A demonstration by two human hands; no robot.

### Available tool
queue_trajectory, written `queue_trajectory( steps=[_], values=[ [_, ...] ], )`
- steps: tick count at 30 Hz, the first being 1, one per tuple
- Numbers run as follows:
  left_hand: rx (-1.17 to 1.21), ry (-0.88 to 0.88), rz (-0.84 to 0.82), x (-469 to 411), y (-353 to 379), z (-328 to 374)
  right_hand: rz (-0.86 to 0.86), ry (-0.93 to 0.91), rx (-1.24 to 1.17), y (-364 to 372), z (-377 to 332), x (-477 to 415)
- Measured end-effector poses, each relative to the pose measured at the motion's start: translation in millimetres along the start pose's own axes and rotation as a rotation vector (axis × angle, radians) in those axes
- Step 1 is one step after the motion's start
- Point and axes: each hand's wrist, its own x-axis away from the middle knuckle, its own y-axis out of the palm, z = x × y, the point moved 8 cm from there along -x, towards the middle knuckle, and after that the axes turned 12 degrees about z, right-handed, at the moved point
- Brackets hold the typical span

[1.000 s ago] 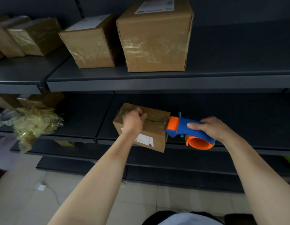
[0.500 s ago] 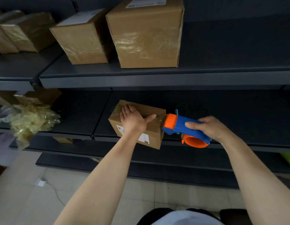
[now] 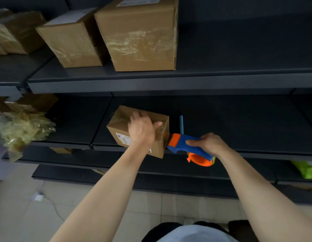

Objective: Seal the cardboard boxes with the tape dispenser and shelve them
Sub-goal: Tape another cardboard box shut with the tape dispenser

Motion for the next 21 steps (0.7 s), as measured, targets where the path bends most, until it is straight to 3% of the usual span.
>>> queue_trajectory(
  steps=[3, 7, 12, 21],
  values=[
    [-0.055, 0.014, -0.120, 19.8, 13.6, 15.6, -0.013, 0.016, 0.020, 7.0, -4.0, 2.5],
    [-0.073, 0.082, -0.109, 25.1, 7.8, 25.7, -0.018, 0.007, 0.019, 3.4, -8.1, 7.9],
    [0.268, -0.003, -0.009, 8.4, -38.1, 17.0, 0.032, -0.079, -0.049, -44.1, -33.0, 22.6],
    [0.862, -0.331, -0.169, -12.4, -51.6, -33.6, 0.128, -0.151, 0.001, -93.2, -100.0, 59.4]
  ],
)
